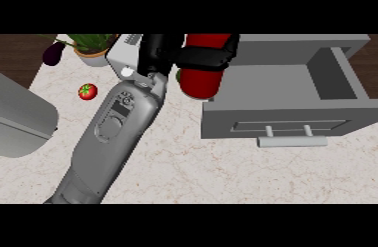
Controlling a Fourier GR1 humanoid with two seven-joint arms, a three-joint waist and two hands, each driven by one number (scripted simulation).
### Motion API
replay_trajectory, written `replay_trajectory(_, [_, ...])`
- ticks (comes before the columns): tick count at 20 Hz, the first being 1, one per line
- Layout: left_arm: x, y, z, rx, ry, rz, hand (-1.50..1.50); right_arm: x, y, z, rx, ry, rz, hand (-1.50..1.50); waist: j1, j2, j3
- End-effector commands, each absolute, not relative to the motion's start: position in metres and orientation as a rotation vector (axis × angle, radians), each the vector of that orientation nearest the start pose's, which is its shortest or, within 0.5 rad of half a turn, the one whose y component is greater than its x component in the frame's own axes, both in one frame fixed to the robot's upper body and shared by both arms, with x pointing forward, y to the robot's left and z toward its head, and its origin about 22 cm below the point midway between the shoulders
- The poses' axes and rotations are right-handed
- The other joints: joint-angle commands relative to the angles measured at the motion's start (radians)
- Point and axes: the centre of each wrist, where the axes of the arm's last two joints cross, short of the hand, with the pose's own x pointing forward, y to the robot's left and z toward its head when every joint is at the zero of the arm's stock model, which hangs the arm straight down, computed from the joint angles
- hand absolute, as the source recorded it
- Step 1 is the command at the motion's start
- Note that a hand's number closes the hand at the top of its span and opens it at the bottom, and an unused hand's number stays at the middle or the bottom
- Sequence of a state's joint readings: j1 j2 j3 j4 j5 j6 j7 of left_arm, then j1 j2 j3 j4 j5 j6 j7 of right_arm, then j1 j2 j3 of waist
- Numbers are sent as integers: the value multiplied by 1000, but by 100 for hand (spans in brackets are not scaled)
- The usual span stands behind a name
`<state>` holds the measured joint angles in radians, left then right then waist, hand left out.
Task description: Pick up the can, place it into the drawer and close the drawer
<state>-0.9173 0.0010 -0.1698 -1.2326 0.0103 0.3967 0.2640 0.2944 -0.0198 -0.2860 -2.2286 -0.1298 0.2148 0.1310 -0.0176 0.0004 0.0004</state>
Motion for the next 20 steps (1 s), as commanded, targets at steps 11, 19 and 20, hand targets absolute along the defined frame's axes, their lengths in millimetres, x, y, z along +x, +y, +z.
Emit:
replay_trajectory(11, [389,-16,258,19,-1796,-176,150,159,-314,101,-184,-1843,-32,-150,-25,6,1])
replay_trajectory(19, [416,-15,242,43,-1763,-212,150,150,-306,95,-150,-1835,3,-150,-47,13,2])
replay_trajectory(20, [419,-15,243,77,-1773,-227,150,151,-297,105,-171,-1844,-9,-150,-37,12,1])
